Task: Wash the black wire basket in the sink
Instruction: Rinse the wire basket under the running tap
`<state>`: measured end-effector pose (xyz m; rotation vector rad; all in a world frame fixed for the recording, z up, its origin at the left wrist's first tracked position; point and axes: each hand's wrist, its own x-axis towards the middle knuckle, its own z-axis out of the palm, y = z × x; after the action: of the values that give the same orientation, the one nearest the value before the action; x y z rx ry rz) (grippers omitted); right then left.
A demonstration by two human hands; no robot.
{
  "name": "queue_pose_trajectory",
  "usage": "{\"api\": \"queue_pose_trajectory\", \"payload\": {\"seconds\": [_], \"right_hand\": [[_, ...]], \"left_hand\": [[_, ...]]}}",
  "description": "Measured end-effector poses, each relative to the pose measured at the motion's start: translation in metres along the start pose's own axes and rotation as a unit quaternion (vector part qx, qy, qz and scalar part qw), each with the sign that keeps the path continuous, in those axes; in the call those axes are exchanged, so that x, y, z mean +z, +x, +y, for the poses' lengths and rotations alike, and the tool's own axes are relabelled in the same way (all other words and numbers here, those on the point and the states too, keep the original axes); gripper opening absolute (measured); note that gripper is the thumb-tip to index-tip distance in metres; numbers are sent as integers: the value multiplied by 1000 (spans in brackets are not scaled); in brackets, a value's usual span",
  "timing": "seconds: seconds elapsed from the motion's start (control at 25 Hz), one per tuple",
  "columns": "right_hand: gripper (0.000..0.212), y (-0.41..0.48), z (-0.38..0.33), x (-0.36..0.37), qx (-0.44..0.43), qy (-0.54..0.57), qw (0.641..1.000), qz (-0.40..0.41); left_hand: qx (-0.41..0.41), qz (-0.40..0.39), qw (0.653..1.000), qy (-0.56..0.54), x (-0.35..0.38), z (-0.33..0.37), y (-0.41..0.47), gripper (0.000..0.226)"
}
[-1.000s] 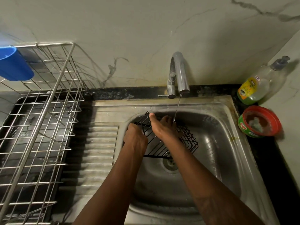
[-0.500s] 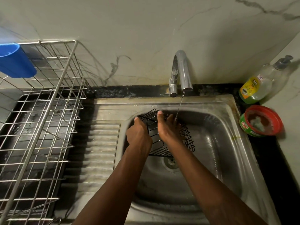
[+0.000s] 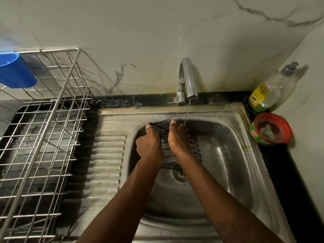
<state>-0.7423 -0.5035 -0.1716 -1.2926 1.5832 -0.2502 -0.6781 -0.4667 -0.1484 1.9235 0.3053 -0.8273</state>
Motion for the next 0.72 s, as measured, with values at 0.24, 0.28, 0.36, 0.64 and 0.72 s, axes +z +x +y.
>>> {"api": "queue_pose_trajectory", "payload": {"seconds": [0.24,0.28,0.36,0.64,0.72], "right_hand": [[99,-36,-19,-13,-107,-14,994,-7],[105,-41,-21,-18,-108,-10,994,-5],[120,-41,-22,-30,-83,35,996,-5],[126,-7,8,-72,-34,164,986,13],[119,1,15,-79,-36,169,985,11]], "left_hand": [[68,-57,995,54,1,1,-12,51],[76,-73,993,53,2,1,-13,47],[67,-103,992,7,2,7,-23,42],[8,-340,940,12,22,22,-47,37],[-2,-379,925,16,27,21,-44,36]]}}
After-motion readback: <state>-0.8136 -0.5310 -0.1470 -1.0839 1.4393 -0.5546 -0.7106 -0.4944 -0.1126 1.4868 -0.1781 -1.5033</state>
